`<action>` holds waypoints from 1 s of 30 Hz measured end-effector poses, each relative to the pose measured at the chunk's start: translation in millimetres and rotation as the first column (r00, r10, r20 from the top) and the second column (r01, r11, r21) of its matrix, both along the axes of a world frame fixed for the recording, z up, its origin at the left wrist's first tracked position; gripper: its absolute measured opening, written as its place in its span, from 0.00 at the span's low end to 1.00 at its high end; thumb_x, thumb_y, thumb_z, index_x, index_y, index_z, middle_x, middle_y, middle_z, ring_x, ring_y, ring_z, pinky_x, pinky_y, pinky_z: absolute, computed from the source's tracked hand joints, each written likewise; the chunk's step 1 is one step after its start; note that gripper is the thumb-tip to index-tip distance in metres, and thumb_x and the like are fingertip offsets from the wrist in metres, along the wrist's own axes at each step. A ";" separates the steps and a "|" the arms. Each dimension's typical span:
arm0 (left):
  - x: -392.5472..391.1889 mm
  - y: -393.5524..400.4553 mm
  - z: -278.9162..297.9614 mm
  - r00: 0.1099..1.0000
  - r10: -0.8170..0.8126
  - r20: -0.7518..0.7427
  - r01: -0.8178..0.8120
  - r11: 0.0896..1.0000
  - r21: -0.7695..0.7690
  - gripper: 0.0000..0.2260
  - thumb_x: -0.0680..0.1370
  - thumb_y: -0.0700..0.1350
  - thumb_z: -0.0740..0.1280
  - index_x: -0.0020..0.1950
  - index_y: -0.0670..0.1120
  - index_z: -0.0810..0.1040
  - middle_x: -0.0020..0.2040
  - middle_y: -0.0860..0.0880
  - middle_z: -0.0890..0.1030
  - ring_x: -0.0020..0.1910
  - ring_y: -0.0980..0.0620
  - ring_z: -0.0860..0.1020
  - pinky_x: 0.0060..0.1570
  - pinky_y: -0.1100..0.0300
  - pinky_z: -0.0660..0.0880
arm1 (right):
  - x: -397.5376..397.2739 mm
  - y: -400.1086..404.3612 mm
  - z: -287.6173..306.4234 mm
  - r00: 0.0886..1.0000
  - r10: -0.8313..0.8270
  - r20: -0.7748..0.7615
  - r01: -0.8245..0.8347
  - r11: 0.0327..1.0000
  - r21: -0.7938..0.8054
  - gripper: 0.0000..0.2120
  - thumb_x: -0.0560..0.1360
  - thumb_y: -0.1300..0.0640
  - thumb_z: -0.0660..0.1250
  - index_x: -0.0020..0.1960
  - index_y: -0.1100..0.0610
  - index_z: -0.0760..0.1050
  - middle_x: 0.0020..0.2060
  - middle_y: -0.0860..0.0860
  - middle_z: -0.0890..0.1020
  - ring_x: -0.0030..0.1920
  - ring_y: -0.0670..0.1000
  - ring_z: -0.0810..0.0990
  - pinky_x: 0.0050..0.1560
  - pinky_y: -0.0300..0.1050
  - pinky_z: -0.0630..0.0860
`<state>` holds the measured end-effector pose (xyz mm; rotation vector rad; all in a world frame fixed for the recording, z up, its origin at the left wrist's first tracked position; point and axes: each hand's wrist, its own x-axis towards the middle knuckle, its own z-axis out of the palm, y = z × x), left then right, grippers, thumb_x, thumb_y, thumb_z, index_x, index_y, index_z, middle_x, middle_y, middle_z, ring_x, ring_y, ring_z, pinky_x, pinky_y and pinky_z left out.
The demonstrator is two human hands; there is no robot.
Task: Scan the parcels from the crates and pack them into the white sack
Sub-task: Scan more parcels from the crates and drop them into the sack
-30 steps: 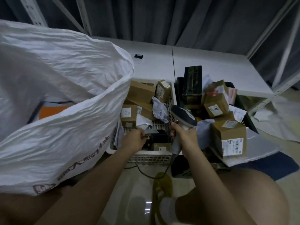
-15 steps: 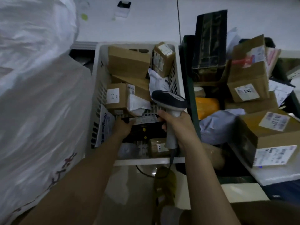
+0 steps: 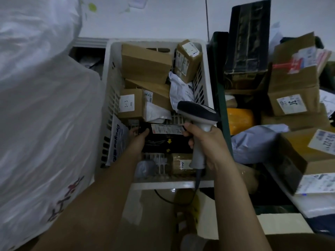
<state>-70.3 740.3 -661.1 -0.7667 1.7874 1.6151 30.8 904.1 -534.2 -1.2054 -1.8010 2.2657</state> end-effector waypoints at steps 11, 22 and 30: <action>30.2 5.7 97.0 0.789 -0.293 -0.539 0.203 0.954 -0.221 0.25 0.71 0.40 0.72 0.63 0.54 0.67 0.57 0.53 0.72 0.58 0.52 0.73 0.55 0.56 0.73 | 18.9 -17.8 21.8 0.959 -0.276 -0.058 0.275 0.961 -0.015 0.04 0.75 0.62 0.70 0.43 0.59 0.77 0.30 0.50 0.80 0.27 0.46 0.76 0.26 0.36 0.73; 116.9 -55.8 250.6 0.317 -0.536 -0.782 0.317 0.837 -0.445 0.25 0.72 0.49 0.72 0.65 0.61 0.67 0.73 0.51 0.63 0.72 0.50 0.60 0.70 0.51 0.60 | 85.7 -54.0 88.8 0.918 -0.358 -0.171 0.372 0.926 0.058 0.21 0.71 0.54 0.76 0.60 0.55 0.71 0.57 0.51 0.79 0.57 0.53 0.79 0.62 0.54 0.75; 165.3 -108.9 351.7 0.252 -0.251 -0.935 0.206 0.958 -0.201 0.24 0.69 0.49 0.72 0.63 0.59 0.69 0.64 0.53 0.73 0.63 0.54 0.72 0.63 0.50 0.72 | 113.7 -92.1 156.4 0.883 -0.370 -0.290 0.417 0.901 0.119 0.38 0.71 0.52 0.76 0.74 0.61 0.63 0.69 0.55 0.72 0.68 0.57 0.72 0.63 0.46 0.70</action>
